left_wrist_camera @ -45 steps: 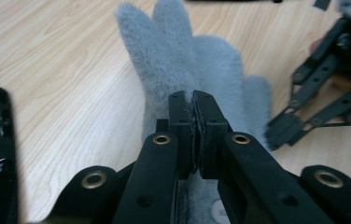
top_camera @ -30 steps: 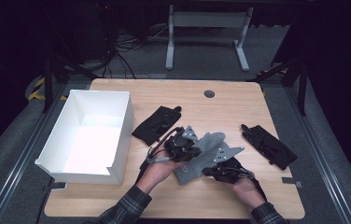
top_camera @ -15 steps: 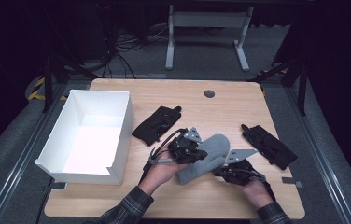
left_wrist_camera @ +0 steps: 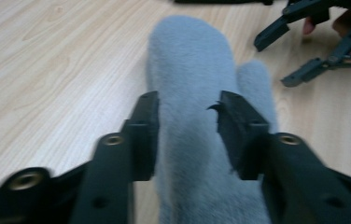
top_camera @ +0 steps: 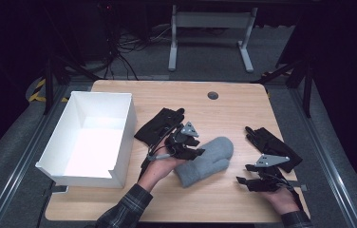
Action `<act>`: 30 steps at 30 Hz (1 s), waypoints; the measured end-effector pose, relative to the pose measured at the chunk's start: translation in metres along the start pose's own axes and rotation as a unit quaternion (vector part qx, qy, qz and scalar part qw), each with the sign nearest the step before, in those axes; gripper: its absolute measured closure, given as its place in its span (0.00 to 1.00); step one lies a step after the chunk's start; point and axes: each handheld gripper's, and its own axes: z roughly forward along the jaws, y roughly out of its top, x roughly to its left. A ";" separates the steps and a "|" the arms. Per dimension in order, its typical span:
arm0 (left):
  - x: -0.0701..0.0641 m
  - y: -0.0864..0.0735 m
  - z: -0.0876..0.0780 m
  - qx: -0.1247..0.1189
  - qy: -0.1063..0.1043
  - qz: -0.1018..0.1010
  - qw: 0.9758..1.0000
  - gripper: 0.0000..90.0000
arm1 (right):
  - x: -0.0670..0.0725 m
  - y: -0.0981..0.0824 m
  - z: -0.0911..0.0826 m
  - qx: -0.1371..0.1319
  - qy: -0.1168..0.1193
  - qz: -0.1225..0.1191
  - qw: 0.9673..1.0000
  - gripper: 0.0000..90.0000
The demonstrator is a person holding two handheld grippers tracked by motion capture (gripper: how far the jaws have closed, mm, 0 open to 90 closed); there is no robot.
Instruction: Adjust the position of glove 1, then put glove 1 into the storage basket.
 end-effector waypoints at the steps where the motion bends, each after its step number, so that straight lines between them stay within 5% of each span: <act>1: 0.000 0.000 0.000 0.000 0.000 0.000 1.000 0.55 | 0.000 0.000 0.000 0.000 0.000 0.000 1.000 0.37; 5: 0.008 0.001 0.011 0.007 -0.015 -0.008 1.000 0.36 | 0.002 0.000 0.003 -0.004 -0.004 -0.012 1.000 0.31; 11: 0.012 -0.005 0.034 0.048 -0.033 -0.015 0.998 0.19 | 0.004 0.000 0.005 -0.003 -0.011 -0.022 1.000 0.30; 23: 0.023 -0.020 0.057 0.067 -0.062 -0.033 0.995 0.18 | 0.003 0.000 0.005 -0.006 -0.012 -0.023 1.000 0.30; 30: 0.028 -0.024 0.063 0.070 -0.105 -0.042 0.991 0.32 | 0.003 -0.001 0.005 -0.006 -0.013 -0.023 1.000 0.30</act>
